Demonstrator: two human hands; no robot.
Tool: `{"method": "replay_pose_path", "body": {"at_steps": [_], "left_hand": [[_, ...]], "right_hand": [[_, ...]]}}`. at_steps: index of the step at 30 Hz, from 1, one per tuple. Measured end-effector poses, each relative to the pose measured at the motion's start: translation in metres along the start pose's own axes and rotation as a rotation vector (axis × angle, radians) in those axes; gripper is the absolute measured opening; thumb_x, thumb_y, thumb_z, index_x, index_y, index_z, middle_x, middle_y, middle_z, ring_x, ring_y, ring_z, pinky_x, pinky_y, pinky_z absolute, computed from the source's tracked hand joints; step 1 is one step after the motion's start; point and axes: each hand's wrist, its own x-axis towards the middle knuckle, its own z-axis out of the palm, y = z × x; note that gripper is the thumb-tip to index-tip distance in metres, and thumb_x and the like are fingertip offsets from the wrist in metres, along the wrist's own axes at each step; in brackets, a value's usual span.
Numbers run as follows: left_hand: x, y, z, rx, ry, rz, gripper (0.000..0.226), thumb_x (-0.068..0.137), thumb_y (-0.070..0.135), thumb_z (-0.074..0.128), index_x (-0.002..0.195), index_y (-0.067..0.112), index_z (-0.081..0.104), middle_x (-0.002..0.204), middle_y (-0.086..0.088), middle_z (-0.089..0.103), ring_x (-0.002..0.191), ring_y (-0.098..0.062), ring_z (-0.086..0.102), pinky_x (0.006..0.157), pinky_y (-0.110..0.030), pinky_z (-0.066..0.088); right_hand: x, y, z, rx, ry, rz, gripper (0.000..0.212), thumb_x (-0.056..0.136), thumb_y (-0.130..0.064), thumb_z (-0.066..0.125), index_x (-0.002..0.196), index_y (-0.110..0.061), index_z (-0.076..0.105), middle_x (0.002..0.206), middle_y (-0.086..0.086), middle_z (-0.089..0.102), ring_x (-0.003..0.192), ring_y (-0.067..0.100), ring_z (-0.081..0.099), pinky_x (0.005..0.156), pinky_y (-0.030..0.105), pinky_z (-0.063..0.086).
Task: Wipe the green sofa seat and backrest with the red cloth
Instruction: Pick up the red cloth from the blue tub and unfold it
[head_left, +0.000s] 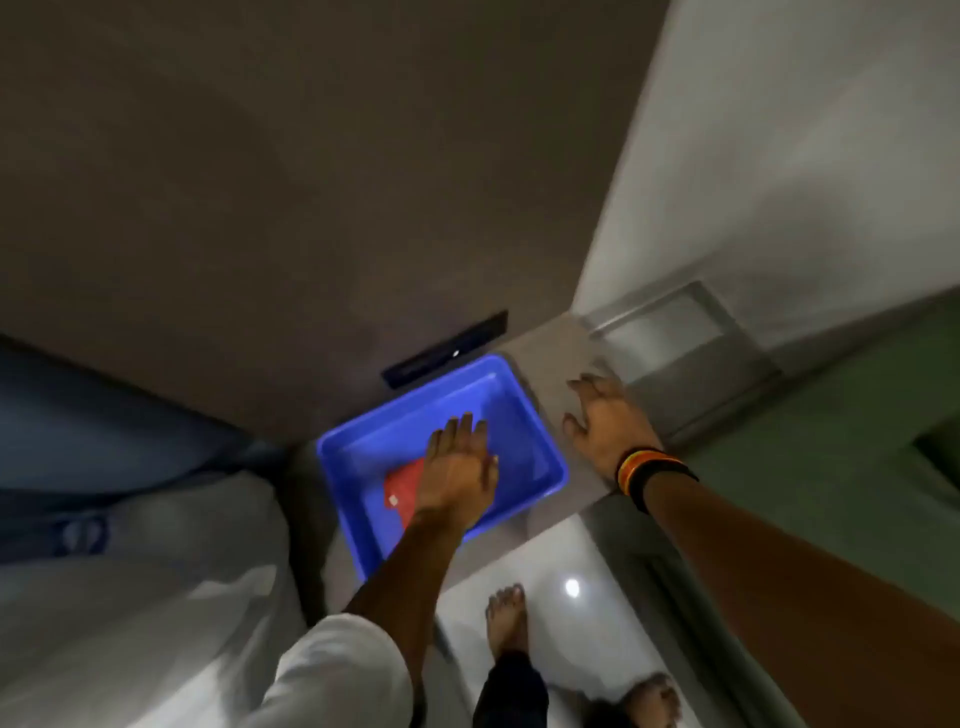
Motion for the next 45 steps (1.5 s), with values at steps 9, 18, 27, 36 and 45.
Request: {"method": "replay_pose_path", "body": {"at_steps": [9,18,27,36,45], "left_hand": [[-0.007,-0.090,0.093,-0.439,-0.053,-0.761,0.039,0.101,0.020,0.056,0.134,-0.001,0.058,0.132,-0.028,0.065,0.121,-0.047,0.063,0.100,-0.051,0.052],[0.022,-0.120,0.133,-0.632,0.038,-1.121,0.055,0.094,0.035,0.075,0.132,0.002,0.055,0.139,-0.022,0.059,0.126,-0.045,0.061,0.100,-0.050,0.051],[0.031,-0.139,0.135,-0.484,0.094,-1.032,0.027,0.088,0.022,0.074,0.105,0.001,0.075,0.129,-0.024,0.059,0.119,-0.043,0.055,0.093,-0.047,0.050],[0.082,-0.040,0.093,-1.194,0.407,-0.627,0.025,0.061,0.040,0.068,0.062,0.023,0.049,0.063,0.005,0.044,0.060,-0.005,0.041,0.065,-0.023,0.042],[0.112,0.207,0.062,-1.443,0.274,-0.218,0.030,0.081,0.013,0.068,0.065,0.022,0.044,0.065,0.005,0.043,0.065,-0.008,0.040,0.061,-0.023,0.039]], "right_hand": [[0.055,-0.034,0.168,0.296,-0.240,0.197,0.042,0.093,-0.027,0.062,0.130,-0.007,0.062,0.135,0.020,0.064,0.126,0.037,0.060,0.107,0.042,0.047],[0.114,-0.038,0.238,0.422,-0.266,0.450,0.057,0.088,-0.032,0.069,0.135,-0.002,0.055,0.137,0.023,0.061,0.128,0.038,0.058,0.102,0.039,0.046],[0.125,-0.043,0.257,0.706,-0.360,0.620,0.063,0.059,-0.029,0.083,0.115,-0.003,0.070,0.116,0.019,0.074,0.106,0.032,0.072,0.093,0.043,0.060],[0.080,0.008,0.138,1.200,0.071,0.472,0.023,0.074,-0.024,0.071,0.094,-0.015,0.066,0.090,0.009,0.071,0.083,0.027,0.068,0.087,0.056,0.060],[-0.024,0.173,-0.028,1.336,0.627,0.448,0.017,0.078,-0.016,0.067,0.071,-0.021,0.052,0.066,0.002,0.055,0.062,0.022,0.060,0.062,0.046,0.062]]}}
